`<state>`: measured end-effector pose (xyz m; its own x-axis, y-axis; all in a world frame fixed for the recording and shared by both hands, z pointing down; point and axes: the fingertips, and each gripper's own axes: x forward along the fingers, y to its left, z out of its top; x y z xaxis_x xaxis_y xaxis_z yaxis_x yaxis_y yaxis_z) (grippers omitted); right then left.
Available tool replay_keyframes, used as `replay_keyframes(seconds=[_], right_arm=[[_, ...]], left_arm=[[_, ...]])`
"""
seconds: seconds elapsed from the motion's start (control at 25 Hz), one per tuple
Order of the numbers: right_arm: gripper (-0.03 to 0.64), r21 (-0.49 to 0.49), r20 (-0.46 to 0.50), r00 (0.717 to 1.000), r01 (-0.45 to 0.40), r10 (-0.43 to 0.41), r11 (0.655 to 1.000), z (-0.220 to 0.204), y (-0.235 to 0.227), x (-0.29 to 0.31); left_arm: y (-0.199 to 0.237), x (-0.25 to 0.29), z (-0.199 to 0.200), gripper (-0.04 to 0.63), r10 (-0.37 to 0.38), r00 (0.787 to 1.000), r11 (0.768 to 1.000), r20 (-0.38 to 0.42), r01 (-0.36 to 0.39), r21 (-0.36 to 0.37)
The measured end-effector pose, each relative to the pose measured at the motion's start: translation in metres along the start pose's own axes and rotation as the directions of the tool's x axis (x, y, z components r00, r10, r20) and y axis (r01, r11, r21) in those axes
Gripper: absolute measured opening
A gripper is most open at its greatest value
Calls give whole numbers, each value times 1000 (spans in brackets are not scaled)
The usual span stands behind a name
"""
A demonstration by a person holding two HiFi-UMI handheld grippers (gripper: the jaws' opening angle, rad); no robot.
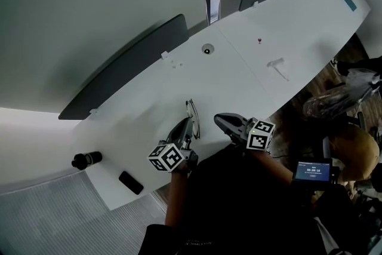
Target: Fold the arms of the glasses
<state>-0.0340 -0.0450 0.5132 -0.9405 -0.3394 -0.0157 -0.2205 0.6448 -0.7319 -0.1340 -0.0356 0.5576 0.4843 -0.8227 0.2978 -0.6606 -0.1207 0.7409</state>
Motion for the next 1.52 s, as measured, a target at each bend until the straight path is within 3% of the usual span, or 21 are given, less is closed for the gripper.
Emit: replay_keyframes(seconds=[0.12,0.4,0.72,1.52], right_arm=[[6,110,6,1000,-27,27,994,0,-6,3],[8,166,-34,997,-69,76,984,-6,-2,12],[54,206,-32,991,-119,128,971,-3,8,26],[34,217,-46,991,-112,125,970,-12,3,27]], left_arm=[[-10,2,2,26,-17,1000,1000,15,17,-1],[-30,5,-3,26,-48,998,999,26,49,0],[-39,3,-4,26,-66,998,998,21,65,10],[-39,3,-9,26,-87,995,996,42,87,-4]])
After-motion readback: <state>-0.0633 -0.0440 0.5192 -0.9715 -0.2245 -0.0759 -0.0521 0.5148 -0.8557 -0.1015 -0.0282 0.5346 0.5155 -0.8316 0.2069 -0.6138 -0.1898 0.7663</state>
